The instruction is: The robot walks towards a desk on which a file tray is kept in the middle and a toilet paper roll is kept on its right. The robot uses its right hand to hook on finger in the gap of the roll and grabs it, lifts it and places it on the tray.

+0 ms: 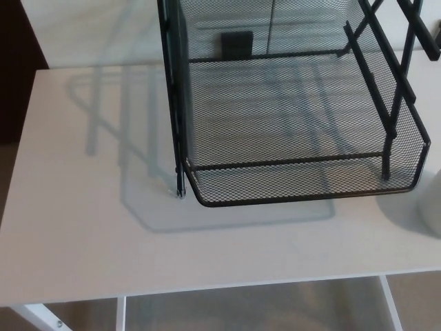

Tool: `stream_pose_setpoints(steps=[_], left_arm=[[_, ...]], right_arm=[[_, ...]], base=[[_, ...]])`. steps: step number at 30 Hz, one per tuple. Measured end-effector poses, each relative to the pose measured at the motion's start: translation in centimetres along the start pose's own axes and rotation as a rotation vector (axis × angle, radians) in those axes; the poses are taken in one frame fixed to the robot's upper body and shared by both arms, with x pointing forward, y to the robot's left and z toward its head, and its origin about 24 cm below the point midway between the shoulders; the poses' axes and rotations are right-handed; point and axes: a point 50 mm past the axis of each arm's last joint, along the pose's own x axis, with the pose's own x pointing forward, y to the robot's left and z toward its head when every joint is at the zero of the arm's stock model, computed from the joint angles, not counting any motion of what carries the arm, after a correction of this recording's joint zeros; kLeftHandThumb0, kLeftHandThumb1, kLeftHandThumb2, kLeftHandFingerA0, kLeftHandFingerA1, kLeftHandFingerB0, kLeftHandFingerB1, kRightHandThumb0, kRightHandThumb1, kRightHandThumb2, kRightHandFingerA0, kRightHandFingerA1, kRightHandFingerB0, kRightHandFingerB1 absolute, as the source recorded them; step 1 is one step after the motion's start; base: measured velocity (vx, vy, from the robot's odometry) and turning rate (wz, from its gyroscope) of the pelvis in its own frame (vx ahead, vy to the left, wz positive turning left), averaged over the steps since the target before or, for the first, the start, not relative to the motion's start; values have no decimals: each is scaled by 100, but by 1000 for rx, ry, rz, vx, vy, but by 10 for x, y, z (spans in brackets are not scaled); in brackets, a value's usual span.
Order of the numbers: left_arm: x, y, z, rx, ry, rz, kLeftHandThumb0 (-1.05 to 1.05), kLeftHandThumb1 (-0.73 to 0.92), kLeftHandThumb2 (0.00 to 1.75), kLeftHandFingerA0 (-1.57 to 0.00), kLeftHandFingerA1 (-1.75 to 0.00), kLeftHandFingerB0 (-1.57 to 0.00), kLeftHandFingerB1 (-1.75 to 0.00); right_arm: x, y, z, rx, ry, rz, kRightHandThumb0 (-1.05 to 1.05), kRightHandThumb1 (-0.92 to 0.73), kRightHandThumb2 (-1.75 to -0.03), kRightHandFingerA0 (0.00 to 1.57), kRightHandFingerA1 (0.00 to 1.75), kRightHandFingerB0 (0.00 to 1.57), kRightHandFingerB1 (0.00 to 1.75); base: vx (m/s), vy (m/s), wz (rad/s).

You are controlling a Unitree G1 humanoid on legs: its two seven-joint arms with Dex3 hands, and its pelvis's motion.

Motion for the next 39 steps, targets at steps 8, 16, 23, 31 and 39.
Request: stream_pose_setpoints(steps=[8, 16, 23, 31, 39], left_arm=[[1, -1, -1, 66, 27, 1, -58, 88, 68, -20, -56, -19, -44], [0, 4, 3, 167, 19, 17, -59, 89, 66, -14, -54, -20, -45], [0, 6, 6, 178, 18, 32, -60, 89, 66, -15, -55, -20, -46], [0, 7, 4, 179, 18, 34, -60, 90, 67, -15, -53, -20, -43], [-1, 9, 8, 223, 11, 38, -59, 91, 67, -16, -53, -22, -43]], right_arm=[[3, 47, 23, -261, 17, 338, -54, -58, -60, 12, 35, 4, 18], [0, 59, 20, -430, 128, 478, -59, -52, -75, 7, 42, 2, 15], [0, 60, 22, -522, 186, 521, -57, -40, -81, 1, 39, 0, 25], [-1, 68, 27, -576, 187, 562, -55, -40, -82, 0, 40, 0, 28], [1, 75, 35, -594, 142, 565, -55, -53, -78, 5, 41, 2, 23]], base=[[0, 0, 0], [0, 0, 0], [0, 0, 0], [0, 0, 0], [0, 0, 0]])
